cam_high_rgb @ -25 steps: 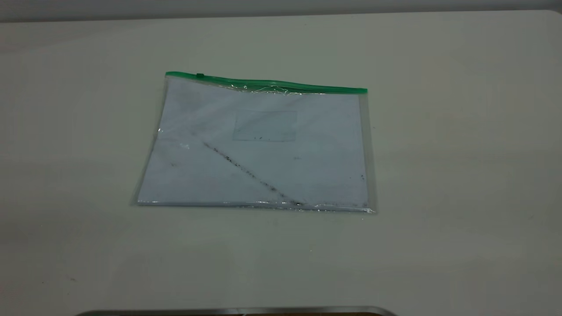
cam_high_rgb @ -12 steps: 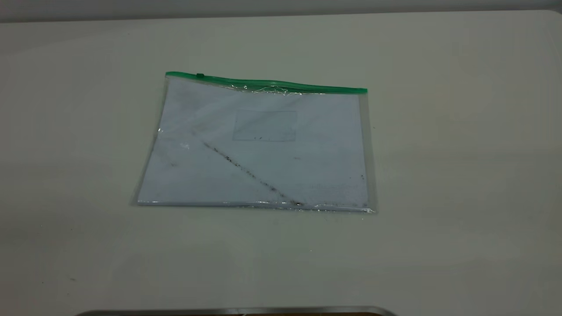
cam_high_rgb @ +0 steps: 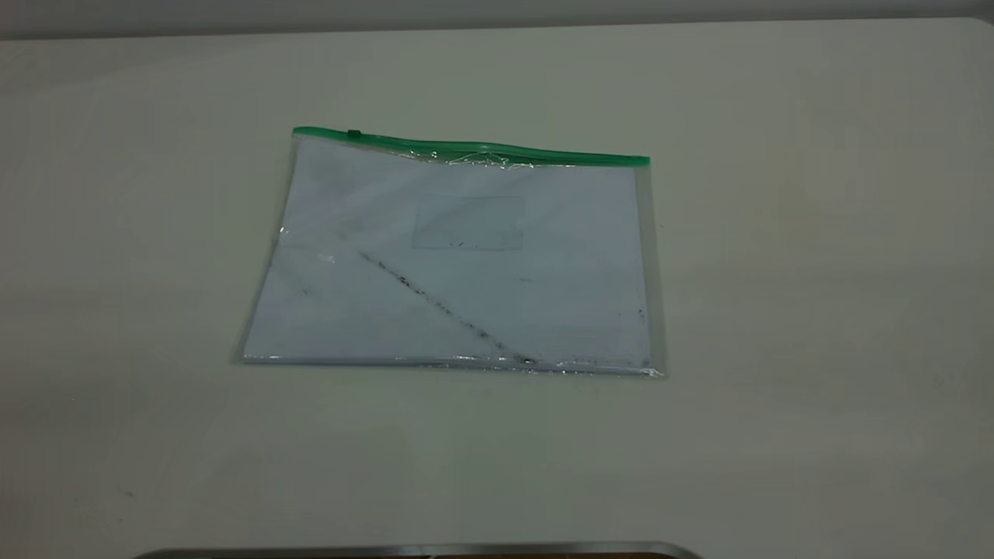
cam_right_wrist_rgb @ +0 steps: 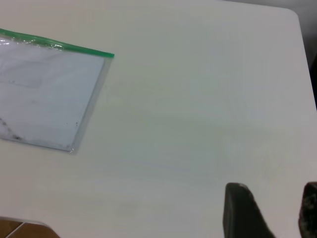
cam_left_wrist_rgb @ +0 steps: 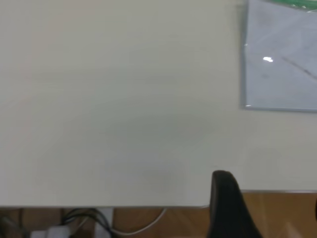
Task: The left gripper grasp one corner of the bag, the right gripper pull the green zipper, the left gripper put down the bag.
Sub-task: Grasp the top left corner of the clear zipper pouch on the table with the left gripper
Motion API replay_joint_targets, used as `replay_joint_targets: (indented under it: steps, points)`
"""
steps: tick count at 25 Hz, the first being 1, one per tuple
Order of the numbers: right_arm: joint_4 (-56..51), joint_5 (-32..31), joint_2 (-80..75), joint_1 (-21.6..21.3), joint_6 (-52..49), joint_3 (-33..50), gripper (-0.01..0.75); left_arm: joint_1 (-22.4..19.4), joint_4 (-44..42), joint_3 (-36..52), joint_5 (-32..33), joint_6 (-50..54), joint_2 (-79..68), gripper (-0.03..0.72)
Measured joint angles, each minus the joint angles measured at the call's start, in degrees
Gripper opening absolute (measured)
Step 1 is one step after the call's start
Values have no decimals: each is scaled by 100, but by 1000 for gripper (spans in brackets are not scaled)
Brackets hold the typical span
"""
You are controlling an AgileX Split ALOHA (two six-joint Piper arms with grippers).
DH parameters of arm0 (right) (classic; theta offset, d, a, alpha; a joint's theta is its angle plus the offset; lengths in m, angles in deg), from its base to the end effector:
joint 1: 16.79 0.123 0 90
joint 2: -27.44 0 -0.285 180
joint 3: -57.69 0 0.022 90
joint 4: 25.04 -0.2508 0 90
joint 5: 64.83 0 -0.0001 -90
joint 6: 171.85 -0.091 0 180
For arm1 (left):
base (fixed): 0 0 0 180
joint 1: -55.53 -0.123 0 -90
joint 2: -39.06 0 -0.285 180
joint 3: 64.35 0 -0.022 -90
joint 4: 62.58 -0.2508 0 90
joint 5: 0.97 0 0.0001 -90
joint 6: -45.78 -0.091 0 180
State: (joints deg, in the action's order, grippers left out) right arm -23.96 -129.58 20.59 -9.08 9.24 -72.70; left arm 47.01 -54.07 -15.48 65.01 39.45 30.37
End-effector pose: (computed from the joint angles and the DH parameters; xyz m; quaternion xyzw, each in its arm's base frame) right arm -0.0080 -0.0027 0.2667 -0.0662 0.8687 0.0190 0.4905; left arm -0.0047 -0.0131 0.2696 -0.0113 0.8786 -0.0124 0.4773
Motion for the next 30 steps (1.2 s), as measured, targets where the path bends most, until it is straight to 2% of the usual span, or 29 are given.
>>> replay_joint_targets:
  steps: [8,11,16,19,24,30]
  points:
    - [0,0,0,0,0,0,322,18,469,0,-139,0,0,478]
    - [-107,5,0,0,0,0,322,18,791,0,-449,0,0,478]
    - [-870,197,-660,0,-110,0,322,18,1190,-5,-844,-17,-171,478]
    - [-1070,769,-1517,0,37,-24,326,18,1096,-109,-974,-17,-741,478]
    - [-1244,2181,-3322,0,790,-24,363,18,1072,-406,-1718,-250,-2387,478]
    - [-2186,3521,-5462,0,1889,-333,486,18,1193,-867,-2514,-1131,-4620,536]
